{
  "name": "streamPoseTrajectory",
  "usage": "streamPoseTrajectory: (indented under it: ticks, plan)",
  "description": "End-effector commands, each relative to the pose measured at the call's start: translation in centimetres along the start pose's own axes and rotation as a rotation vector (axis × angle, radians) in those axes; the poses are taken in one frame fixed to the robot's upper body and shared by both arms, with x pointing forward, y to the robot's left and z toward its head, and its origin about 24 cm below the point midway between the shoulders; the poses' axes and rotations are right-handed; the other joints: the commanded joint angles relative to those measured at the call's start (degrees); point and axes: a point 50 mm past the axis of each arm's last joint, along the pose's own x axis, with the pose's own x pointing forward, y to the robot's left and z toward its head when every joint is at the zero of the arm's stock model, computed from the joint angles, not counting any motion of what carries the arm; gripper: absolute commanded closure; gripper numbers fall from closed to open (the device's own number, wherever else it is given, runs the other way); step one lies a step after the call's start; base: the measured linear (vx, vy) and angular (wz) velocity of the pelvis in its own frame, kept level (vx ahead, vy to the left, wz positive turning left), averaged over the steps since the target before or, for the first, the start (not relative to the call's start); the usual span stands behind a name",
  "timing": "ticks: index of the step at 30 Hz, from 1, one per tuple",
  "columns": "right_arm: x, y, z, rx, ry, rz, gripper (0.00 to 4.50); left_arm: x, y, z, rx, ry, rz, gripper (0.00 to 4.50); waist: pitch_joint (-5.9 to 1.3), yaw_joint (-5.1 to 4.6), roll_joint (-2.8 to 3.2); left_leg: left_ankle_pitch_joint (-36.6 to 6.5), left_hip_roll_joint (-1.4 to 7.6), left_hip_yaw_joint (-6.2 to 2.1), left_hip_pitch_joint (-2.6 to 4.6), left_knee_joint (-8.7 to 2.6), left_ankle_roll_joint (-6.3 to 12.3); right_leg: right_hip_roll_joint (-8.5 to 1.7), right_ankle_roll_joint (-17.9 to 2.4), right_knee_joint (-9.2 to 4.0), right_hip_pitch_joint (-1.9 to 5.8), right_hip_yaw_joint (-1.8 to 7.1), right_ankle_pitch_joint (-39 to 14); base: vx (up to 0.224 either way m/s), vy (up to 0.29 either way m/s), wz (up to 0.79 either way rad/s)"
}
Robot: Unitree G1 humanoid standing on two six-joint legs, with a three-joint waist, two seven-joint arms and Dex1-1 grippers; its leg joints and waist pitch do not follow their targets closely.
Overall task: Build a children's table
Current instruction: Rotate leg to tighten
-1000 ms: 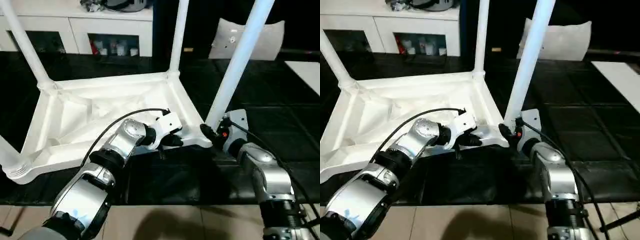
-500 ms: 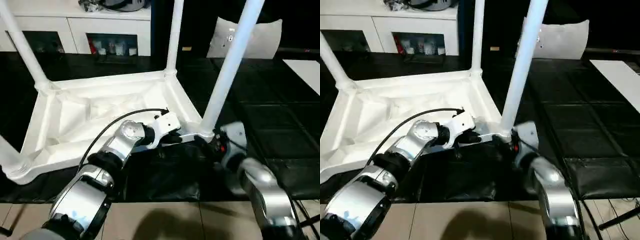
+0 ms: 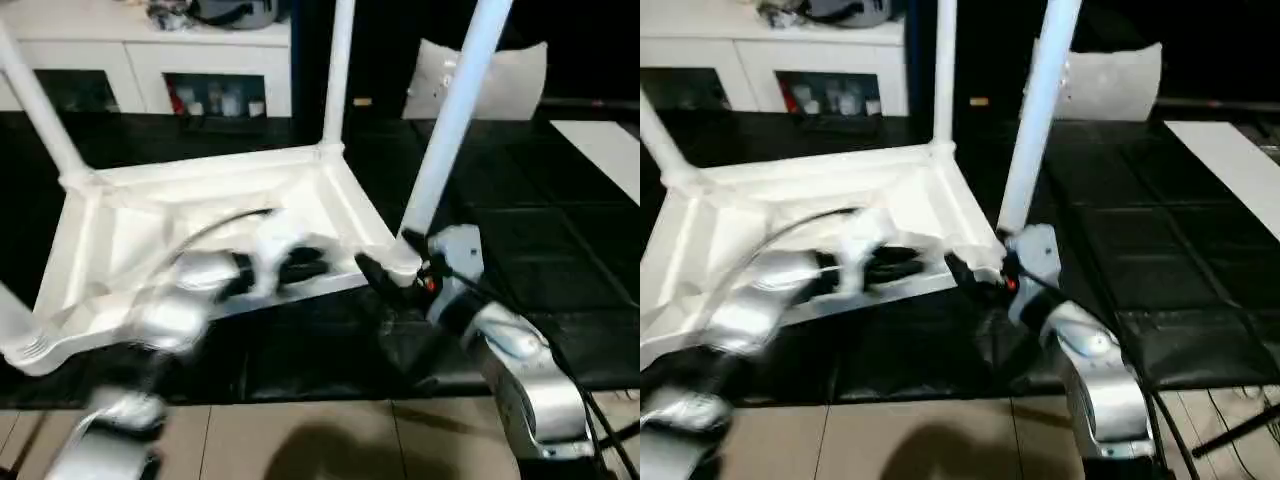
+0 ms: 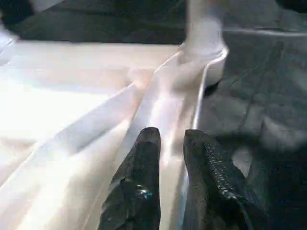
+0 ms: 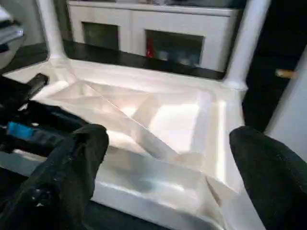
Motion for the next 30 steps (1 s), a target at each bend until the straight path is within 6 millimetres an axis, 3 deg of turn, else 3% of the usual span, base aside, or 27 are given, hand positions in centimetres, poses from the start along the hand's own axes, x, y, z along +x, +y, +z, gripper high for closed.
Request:
streamPoseTrajectory:
  ticks: [1,2,3,4,5,6,7,8,9,10,13,18,19,24,25,30]
  plan:
    - [0.8,0.0,-0.1,-0.021,0.032,0.012,0.06,-1.4,0.1,0.5,0.008,-0.007,0.024,3.51,-3.14,0.03,-0.40,-6.7,4.51,-2.04,0.06,-4.77,1.95,-5.92,2.7,-6.04,3.19,5.24,-23.7,0.000,0.000,0.00]
    - [1.9,-0.1,-0.4,-0.067,0.072,0.031,0.06,-3.3,0.0,-0.2,-0.009,0.048,0.038,3.51,-3.25,-0.14,0.04,-5.2,4.85,-2.37,-0.41,-4.97,1.60,-6.22,0.5,-4.74,3.55,5.61,-20.2,0.000,0.000,0.00]
    - [2.2,-0.1,-0.6,-0.088,0.091,0.044,0.00,-3.8,-0.1,-0.3,-0.014,0.068,0.037,3.23,-3.23,-0.34,0.19,-4.1,4.93,-2.55,-0.72,-5.07,1.61,-6.10,-0.5,-4.25,3.62,5.70,-18.3,0.000,0.000,0.00]
    - [2.9,-0.1,-0.8,-0.173,0.133,0.080,0.00,-4.8,-0.6,-0.4,-0.020,0.116,0.021,3.16,-3.26,-0.65,0.57,-2.3,4.96,-2.23,-0.33,-4.88,1.18,-6.03,-3.1,-3.49,3.32,6.19,-13.8,0.000,0.000,0.00]
    - [3.3,-0.2,-0.9,-0.240,0.154,0.098,0.00,-5.3,-1.0,-0.4,-0.012,0.139,0.006,3.16,-3.26,-0.65,0.57,-2.3,4.96,-2.23,-0.33,-4.88,1.18,-6.03,-3.1,-3.49,3.32,6.19,-13.8,0.000,0.000,0.00]
    - [3.3,-0.2,-0.9,-0.240,0.154,0.098,0.00,-5.3,-1.0,-0.4,-0.012,0.139,0.006,3.16,-3.13,-0.80,0.31,-0.8,4.60,-1.98,-0.53,-4.77,1.26,-5.81,-4.6,-3.21,3.41,6.40,-11.2,0.000,0.000,0.00]
    - [4.0,-0.5,-0.9,-0.326,0.182,0.111,0.00,-6.1,-1.8,-0.4,0.003,0.185,-0.028,3.10,-3.19,-0.28,0.57,-0.4,4.48,-1.68,0.01,-4.56,1.44,-5.96,-5.8,-3.05,3.22,6.62,-9.9,0.000,0.000,0.00]
    - [4.4,-0.8,-0.8,-0.339,0.188,0.101,0.00,-6.4,-2.3,-0.5,0.007,0.207,-0.059,2.89,-3.17,-0.39,0.49,0.7,4.39,-1.79,-0.63,-4.68,1.99,-5.78,-7.0,-2.53,3.67,6.62,-8.3,0.000,0.000,0.00]
    - [4.8,-1.1,-0.7,-0.351,0.195,0.089,0.00,-6.8,-2.9,-0.5,0.007,0.233,-0.092,2.73,-3.16,-0.30,0.44,0.2,4.49,-1.76,-0.39,-4.67,1.88,-5.87,-7.3,-2.53,3.46,6.63,-8.5,0.000,0.000,0.00]
    - [5.3,-1.4,-0.5,-0.355,0.201,0.070,0.00,-7.2,-3.6,-0.7,-0.005,0.265,-0.136,2.72,-2.82,-0.47,0.38,-1.1,4.41,-1.74,-0.64,-4.79,1.87,-5.88,-7.4,-2.66,3.58,6.79,-10.4,0.000,0.000,0.00]
    - [6.0,-2.2,-0.2,-0.362,0.209,0.011,0.00,-7.9,-4.7,-1.5,-0.034,0.344,-0.192,2.45,-2.68,-0.47,0.45,-3.2,4.17,-1.62,-0.32,-4.78,1.30,-5.77,-6.3,-3.25,3.51,6.84,-14.9,0.000,0.000,0.00]
    - [6.8,-4.0,0.0,-0.233,0.193,-0.162,0.00,-8.3,-4.5,-3.0,-0.067,0.454,-0.095,2.45,-2.40,-0.69,0.69,-6.8,3.94,-1.62,-0.01,-4.78,0.58,-5.50,-3.2,-4.57,3.28,6.51,-21.6,0.000,0.000,0.00]
    - [6.6,-5.1,-0.2,-0.248,0.203,-0.232,0.00,-8.3,-3.8,-3.3,-0.050,0.479,-0.013,2.45,-2.44,-0.72,0.77,-8.2,3.91,-1.62,0.47,-4.74,0.07,-5.18,-2.2,-4.91,2.96,6.27,-23.1,0.000,0.000,0.00]
    - [5.8,-7.0,-0.4,-0.241,0.215,-0.325,0.00,-7.8,-2.6,-3.2,-0.050,0.452,0.089,2.45,-2.70,-0.50,0.87,-8.3,4.11,-1.75,0.66,-4.85,-0.44,-5.17,-2.6,-4.41,3.12,6.37,-19.8,0.000,0.000,0.00]
    - [4.7,-9.0,-0.3,-0.242,0.225,-0.397,0.00,-7.5,-2.3,-3.2,-0.039,0.437,0.120,2.45,-2.84,-0.44,0.88,-7.4,4.09,-1.82,0.41,-4.83,-0.41,-5.16,-3.0,-4.10,3.28,6.38,-17.9,0.000,0.000,0.00]
    - [2.2,-12.9,0.0,-0.260,0.247,-0.533,0.00,-6.6,-2.2,-3.1,-0.039,0.399,0.146,2.45,-3.26,0.24,0.71,-4.0,3.95,-1.49,0.05,-4.36,0.53,-5.34,-4.8,-3.34,3.52,6.49,-13.1,0.000,0.000,0.00]
